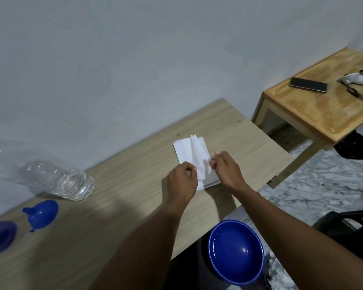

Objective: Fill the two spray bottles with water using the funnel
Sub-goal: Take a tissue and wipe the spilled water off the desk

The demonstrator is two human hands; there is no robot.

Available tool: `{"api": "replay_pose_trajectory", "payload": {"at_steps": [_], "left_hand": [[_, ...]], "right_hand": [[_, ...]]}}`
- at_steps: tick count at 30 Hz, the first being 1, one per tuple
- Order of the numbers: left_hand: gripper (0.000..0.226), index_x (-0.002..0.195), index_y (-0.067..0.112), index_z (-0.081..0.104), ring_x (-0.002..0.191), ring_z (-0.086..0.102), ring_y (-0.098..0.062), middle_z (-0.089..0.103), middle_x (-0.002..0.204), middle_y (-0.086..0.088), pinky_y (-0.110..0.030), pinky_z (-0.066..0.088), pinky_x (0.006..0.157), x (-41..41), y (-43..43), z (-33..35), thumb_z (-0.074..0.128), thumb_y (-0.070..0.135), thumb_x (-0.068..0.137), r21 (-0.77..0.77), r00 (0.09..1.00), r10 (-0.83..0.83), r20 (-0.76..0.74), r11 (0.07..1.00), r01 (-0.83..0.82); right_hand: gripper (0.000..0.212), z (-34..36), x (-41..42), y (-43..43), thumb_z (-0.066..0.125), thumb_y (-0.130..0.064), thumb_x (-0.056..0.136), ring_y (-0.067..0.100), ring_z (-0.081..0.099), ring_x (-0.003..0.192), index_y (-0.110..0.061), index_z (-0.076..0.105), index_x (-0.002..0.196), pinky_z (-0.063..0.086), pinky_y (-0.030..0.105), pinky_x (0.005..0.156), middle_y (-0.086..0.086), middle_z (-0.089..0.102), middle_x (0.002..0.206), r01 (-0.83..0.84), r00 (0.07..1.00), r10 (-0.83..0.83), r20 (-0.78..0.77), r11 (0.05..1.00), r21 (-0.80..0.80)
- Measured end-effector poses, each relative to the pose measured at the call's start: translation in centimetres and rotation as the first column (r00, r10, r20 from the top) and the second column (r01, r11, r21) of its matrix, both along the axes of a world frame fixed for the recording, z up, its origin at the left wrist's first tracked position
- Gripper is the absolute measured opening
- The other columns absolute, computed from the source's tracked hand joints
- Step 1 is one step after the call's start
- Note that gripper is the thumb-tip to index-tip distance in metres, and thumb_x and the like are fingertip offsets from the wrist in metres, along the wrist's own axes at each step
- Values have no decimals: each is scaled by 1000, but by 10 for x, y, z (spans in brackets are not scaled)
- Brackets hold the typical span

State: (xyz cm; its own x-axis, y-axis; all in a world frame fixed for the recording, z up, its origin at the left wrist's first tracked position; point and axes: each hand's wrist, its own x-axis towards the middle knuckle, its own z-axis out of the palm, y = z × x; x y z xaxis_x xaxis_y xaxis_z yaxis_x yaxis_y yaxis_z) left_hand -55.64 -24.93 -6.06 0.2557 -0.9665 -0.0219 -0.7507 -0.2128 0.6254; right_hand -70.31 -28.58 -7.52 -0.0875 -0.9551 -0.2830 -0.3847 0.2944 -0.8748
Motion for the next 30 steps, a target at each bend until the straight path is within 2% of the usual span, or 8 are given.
{"api": "replay_pose_trajectory", "payload": {"at_steps": [2, 5, 8, 12, 16, 21, 27, 30], "left_hand": [[9, 94, 22, 66, 79, 60, -9, 70, 89, 10, -24, 38, 66, -1, 0, 4, 58, 24, 96, 0, 995, 86, -59, 996, -86], [10, 95, 16, 62, 82, 64, -23, 68, 84, -2, -28, 39, 64, 5, -3, 6, 53, 12, 95, -27, 959, 212, -191, 975, -220], [24, 115, 16, 59, 93, 64, -27, 70, 98, -6, -28, 38, 69, 19, -4, 15, 48, 9, 94, -1, 932, 301, -202, 952, -307], [33, 123, 21, 57, 102, 63, -24, 69, 111, -1, -26, 36, 71, 35, 7, 32, 48, 11, 92, 72, 919, 323, -225, 946, -315], [50, 139, 33, 44, 97, 53, -14, 57, 113, 8, -20, 30, 72, 40, 22, 44, 45, 10, 95, 73, 924, 303, -232, 953, -294], [38, 112, 26, 69, 98, 63, -18, 70, 116, 3, -18, 34, 71, 54, 28, 39, 46, 6, 90, 99, 912, 361, -196, 932, -348], [16, 99, 24, 70, 88, 61, -14, 68, 98, 9, -22, 38, 73, 67, 41, 35, 65, 31, 86, 104, 827, 463, -318, 884, -456], [21, 106, 22, 67, 81, 60, -14, 68, 95, 4, -18, 40, 69, 71, 45, 29, 72, 24, 85, 90, 841, 419, -342, 905, -415]], "right_hand": [[36, 1, 0, 2, 31, -49, 104, 15, 58, 93, -21, 53, 102, 53, 42, 89, -11, 57, 94, -49, 997, 48, -65, 999, -7], [40, 7, 0, 5, 29, -50, 104, 19, 58, 95, -18, 52, 106, 52, 43, 86, -4, 58, 97, -95, 991, 93, -94, 995, -16], [41, 13, 2, 8, 28, -49, 105, 22, 57, 94, -15, 51, 112, 47, 38, 79, 1, 58, 101, -161, 977, 155, -148, 987, -27], [44, 16, 11, 10, 29, -50, 105, 26, 56, 94, -12, 50, 111, 45, 38, 79, 5, 59, 103, -220, 950, 204, -237, 974, -47], [44, 17, 14, 12, 30, -48, 105, 23, 53, 96, -12, 49, 121, 43, 35, 82, 3, 54, 109, -244, 944, 232, -236, 970, -23], [38, 4, 13, 17, 36, -48, 103, 23, 57, 95, -15, 54, 107, 44, 34, 78, 5, 61, 110, -284, 922, 247, -298, 955, -86], [46, -3, 16, 16, 42, -47, 101, 31, 55, 115, -10, 54, 126, 48, 43, 96, 13, 59, 128, -299, 902, 256, -347, 952, -73], [45, -3, 18, 16, 46, -44, 100, 34, 52, 120, -10, 52, 129, 45, 43, 98, 16, 56, 131, -319, 885, 275, -375, 946, -62]]}}
